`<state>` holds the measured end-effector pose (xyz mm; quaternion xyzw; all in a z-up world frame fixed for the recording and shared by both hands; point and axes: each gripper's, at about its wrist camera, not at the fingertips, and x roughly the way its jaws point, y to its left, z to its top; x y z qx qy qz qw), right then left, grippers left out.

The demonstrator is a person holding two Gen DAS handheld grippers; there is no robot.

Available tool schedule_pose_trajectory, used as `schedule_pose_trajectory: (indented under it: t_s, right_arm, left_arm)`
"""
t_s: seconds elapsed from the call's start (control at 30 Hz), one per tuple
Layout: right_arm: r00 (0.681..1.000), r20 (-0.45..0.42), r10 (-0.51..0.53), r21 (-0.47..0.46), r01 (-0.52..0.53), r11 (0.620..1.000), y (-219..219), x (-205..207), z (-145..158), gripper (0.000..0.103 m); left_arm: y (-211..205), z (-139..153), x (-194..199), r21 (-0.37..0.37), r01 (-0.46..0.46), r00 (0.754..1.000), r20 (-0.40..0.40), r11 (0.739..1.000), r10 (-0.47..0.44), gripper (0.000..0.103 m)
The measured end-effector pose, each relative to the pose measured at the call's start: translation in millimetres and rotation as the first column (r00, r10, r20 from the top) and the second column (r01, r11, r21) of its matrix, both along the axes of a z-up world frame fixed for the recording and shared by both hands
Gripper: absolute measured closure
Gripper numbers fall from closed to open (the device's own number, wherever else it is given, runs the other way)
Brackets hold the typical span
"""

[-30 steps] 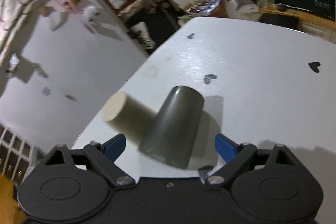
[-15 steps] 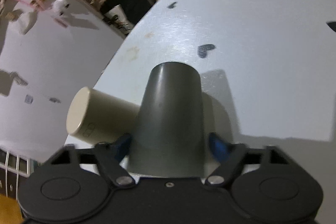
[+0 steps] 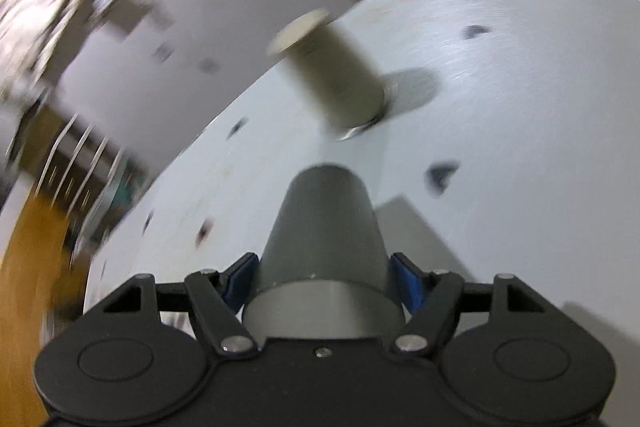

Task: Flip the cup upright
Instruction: 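Lift the grey cup with the right gripper toward the left tool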

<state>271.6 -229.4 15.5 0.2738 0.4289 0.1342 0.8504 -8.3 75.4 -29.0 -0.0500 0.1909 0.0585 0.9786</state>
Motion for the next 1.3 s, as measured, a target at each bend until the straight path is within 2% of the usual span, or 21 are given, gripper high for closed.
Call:
schedule_pose_trajectory:
  t_s: [0.1, 0.2, 0.3, 0.47, 0.57, 0.63, 0.73, 0.77, 0.87, 0.97, 1.07, 1.13, 1.23, 1.3]
  right_arm:
    - [0.986, 0.058, 0.155, -0.073, -0.15, 0.986, 26.0, -39.6, 10.6, 0.031]
    - [0.943, 0.11, 0.313, -0.167, -0.293, 0.941, 53.4, -80.9, 20.2, 0.031]
    - [0.87, 0.162, 0.465, -0.258, -0.418, 0.871, 74.6, -122.8, 26.8, 0.031]
    - [0.711, 0.232, 0.664, -0.407, -0.549, 0.73, 94.8, -177.7, 31.6, 0.031]
    - [0.627, 0.248, 0.739, -0.502, -0.569, 0.652, 102.8, -199.7, 28.6, 0.031]
    - [0.589, 0.23, 0.775, -0.542, -0.584, 0.604, 106.4, -209.9, 23.2, 0.031]
    - [0.564, 0.188, 0.804, -0.586, -0.592, 0.553, 109.6, -218.0, 12.7, 0.031]
    - [0.557, 0.198, 0.807, -0.598, -0.583, 0.55, 107.5, -221.8, 10.4, 0.031]
    - [0.509, 0.198, 0.838, -0.629, -0.589, 0.507, 108.3, -235.4, 9.2, 0.031]
    - [0.419, 0.203, 0.885, -0.677, -0.593, 0.436, 110.6, -255.5, 8.4, 0.031]
    - [0.351, 0.196, 0.916, -0.726, -0.576, 0.376, 112.2, -272.1, 7.5, 0.031]
    - [0.312, 0.194, 0.93, -0.753, -0.561, 0.345, 112.8, -280.7, 6.9, 0.031]
    - [0.279, 0.192, 0.941, -0.786, -0.531, 0.318, 111.8, -289.6, 4.9, 0.031]
    - [0.285, 0.19, 0.94, -0.802, -0.507, 0.316, 109.4, -292.3, 4.3, 0.032]
  left_arm:
    - [0.6, 3.9, -9.2, -0.003, -0.013, 1.0, 0.021, 1.0, 0.013, 0.0]
    - [3.7, 7.8, -15.9, -0.008, -0.022, 0.999, 0.037, 1.0, 0.022, 0.0]
    - [9.7, 11.4, -14.8, -0.022, -0.044, 0.998, 0.042, 0.999, 0.045, 0.0]
    - [15.6, 11.1, -12.8, -0.049, -0.058, 0.997, 0.038, 0.997, 0.06, 0.0]
    - [13.8, 9.7, -11.3, -0.06, -0.042, 0.999, 0.029, 0.997, 0.043, 0.0]
    - [12.1, 9.1, -9.2, -0.067, -0.028, 0.999, 0.023, 0.997, 0.029, 0.0]
    - [7.4, 9.0, -5.8, -0.071, -0.004, 1.0, 0.016, 0.997, 0.005, 0.0]
    - [6.4, 9.5, -3.6, -0.069, 0.005, 1.0, 0.016, 0.998, -0.004, 0.0]
    - [2.8, 11.4, 9.2, -0.057, 0.035, 0.999, 0.015, 0.998, -0.034, 0.0]
    - [1.1, 15.5, 29.6, -0.05, 0.061, 0.998, 0.002, 0.997, -0.061, 0.0]
    - [0.7, 18.2, 51.0, -0.081, 0.126, 0.991, -0.04, 0.989, -0.129, 0.0]
    - [0.0, 15.8, 64.9, -0.092, 0.169, 0.98, -0.095, 0.981, -0.178, 0.0]
    - [-1.3, 6.0, 77.0, -0.082, 0.185, 0.963, -0.186, 0.979, -0.197, 0.0]
    - [0.2, 0.6, 76.5, -0.077, 0.186, 0.959, -0.203, 0.98, -0.198, 0.0]
